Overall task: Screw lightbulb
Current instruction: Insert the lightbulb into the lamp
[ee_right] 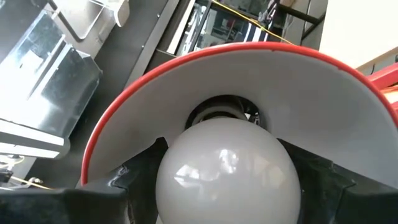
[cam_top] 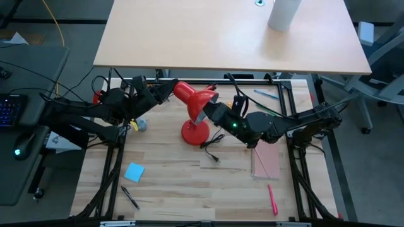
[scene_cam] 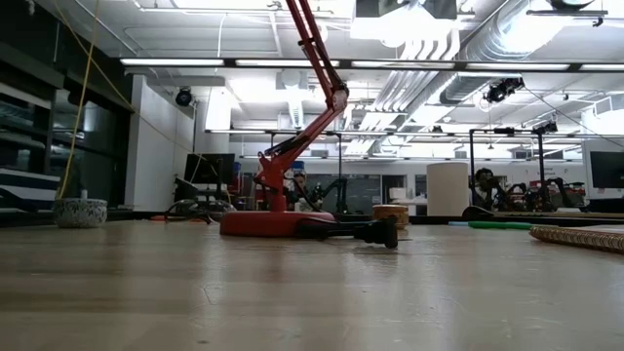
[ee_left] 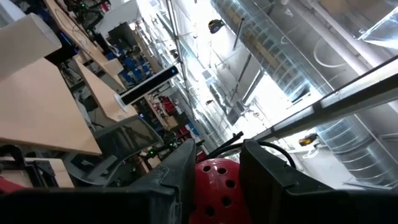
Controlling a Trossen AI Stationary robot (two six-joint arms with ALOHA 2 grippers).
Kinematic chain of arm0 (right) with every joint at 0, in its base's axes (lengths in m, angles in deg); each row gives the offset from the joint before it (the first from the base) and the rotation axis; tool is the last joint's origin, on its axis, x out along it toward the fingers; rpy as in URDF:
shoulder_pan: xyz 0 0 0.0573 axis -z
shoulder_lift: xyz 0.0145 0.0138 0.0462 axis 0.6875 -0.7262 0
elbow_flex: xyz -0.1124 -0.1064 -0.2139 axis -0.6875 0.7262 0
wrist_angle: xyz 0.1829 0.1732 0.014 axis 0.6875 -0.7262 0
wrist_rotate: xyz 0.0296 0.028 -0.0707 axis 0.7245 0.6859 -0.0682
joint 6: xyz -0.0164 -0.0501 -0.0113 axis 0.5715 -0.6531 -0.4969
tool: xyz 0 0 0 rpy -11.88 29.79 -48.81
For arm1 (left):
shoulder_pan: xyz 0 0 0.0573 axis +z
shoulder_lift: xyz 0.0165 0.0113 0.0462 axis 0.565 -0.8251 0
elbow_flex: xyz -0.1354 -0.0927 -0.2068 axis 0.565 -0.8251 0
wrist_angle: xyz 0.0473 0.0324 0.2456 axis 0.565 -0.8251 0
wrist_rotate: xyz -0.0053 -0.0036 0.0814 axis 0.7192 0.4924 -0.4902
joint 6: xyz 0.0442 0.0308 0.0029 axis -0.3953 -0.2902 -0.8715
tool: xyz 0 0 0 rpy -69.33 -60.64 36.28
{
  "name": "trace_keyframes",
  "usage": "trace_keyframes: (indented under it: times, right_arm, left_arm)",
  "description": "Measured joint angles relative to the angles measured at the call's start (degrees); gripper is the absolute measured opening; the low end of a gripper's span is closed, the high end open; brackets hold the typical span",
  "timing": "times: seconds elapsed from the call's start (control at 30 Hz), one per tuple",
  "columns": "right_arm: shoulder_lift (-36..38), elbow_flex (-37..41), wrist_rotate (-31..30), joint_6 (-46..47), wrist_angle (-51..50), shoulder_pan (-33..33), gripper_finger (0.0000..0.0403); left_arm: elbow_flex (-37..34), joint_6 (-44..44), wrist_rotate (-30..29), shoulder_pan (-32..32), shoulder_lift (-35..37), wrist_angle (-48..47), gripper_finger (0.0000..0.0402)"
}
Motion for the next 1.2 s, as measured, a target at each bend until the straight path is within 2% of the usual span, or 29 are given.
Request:
trace_keyframes:
  times: [0.5,0.6,0.73,0.9,1.2]
  right_arm:
    - [0.0,0.0,0.8,1.3,-0.4,0.0,0.0264]
    - [0.0,0.0,1.3,-0.2,-0.6,0.0,0.0273]
    - [-0.1,0.0,2.2,4.2,-1.1,0.2,0.0287]
    - [-0.2,0.0,0.9,4.5,-1.1,0.1,0.029]
    - [-0.1,0.0,1.4,1.6,-1.3,0.1,0.0291]
  left_arm:
    - [-0.1,-2.0,-0.3,0.0,-0.1,2.2,0.0106]
    - [-0.1,-2.0,-0.3,0.0,-0.1,2.2,0.0106]
    - [-0.1,-2.0,0.6,-0.2,-0.2,2.8,0.0106]
    - [-0.1,-2.0,1.3,-0.2,-0.1,2.7,0.0106]
    - [-0.1,-2.0,1.5,-0.1,-0.1,2.8,0.0106]
